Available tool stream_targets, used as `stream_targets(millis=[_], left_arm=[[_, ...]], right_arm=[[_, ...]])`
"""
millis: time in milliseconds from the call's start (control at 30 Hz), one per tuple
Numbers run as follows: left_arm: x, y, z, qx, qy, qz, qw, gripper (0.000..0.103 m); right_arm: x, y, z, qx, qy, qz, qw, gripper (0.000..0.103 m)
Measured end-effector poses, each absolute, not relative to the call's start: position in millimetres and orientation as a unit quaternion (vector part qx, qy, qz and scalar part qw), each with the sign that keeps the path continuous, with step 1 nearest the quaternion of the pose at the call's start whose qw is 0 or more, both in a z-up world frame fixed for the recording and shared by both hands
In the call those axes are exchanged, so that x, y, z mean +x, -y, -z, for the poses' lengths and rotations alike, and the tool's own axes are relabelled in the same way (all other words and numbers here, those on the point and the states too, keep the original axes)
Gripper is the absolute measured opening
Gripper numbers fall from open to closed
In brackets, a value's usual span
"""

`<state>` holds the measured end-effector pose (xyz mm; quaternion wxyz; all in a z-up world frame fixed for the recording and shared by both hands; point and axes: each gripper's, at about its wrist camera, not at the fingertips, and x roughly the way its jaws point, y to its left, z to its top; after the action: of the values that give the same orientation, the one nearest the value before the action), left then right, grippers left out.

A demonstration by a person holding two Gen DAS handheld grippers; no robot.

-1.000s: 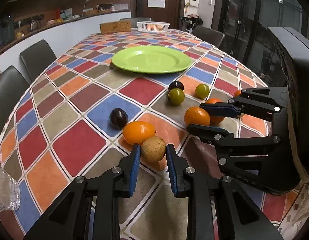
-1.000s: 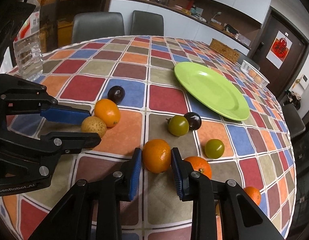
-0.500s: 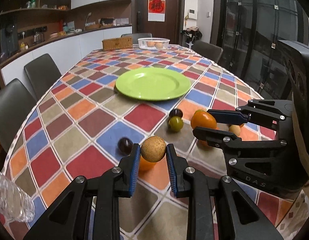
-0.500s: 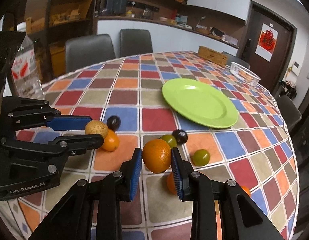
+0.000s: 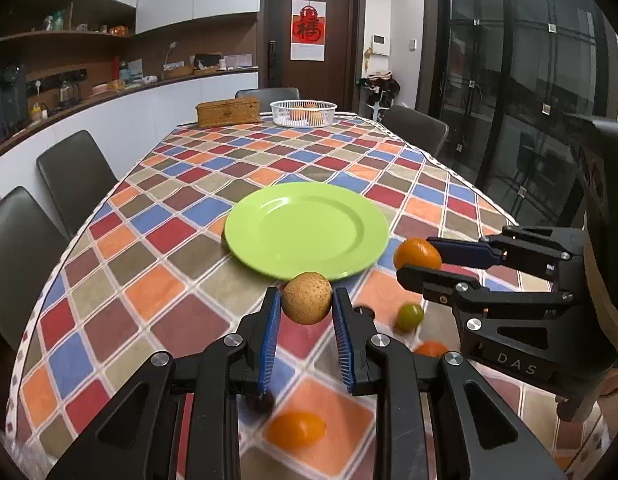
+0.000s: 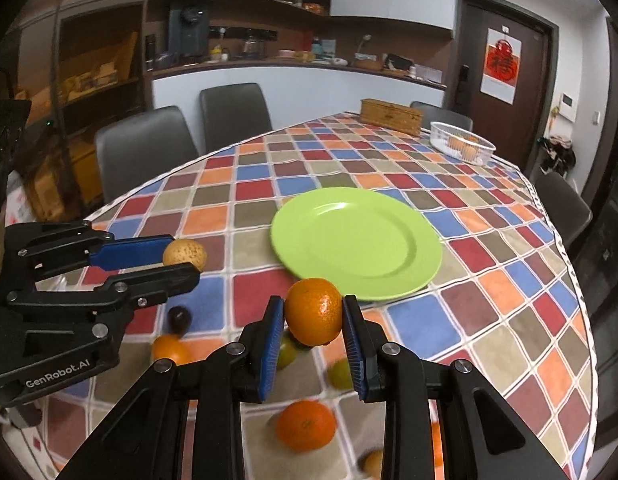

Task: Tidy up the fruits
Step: 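Carry both fruits over the green plate and open both grippers to release them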

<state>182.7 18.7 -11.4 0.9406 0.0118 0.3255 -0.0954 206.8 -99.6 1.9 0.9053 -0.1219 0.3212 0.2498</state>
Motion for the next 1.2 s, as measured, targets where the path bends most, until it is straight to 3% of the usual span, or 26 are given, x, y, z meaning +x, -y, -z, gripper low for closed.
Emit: stream_targets(millis=[633, 867, 967, 1200], left_arm=[[309, -18, 54, -0.016, -0.441, 0.114, 0.890, 0.026], [314, -17, 60, -0.008, -0.446, 0.112, 0.888, 0.027], [312, -17, 58, -0.002, -0.439, 0.107, 0.892, 0.038], [294, -20, 44, 0.003, -0.421, 0.101, 0.901, 0.038]], right_arm=[[323, 102, 35, -0.067, -0.430, -0.222, 0.873, 0.030], [336, 104, 45, -0.052, -0.446, -0.212, 0.868, 0.031], [334, 105, 44, -0.051, -0.441, -0.209, 0.872, 0.032], [318, 109, 28, -0.057, -0.418, -0.207, 0.883, 0.034]])
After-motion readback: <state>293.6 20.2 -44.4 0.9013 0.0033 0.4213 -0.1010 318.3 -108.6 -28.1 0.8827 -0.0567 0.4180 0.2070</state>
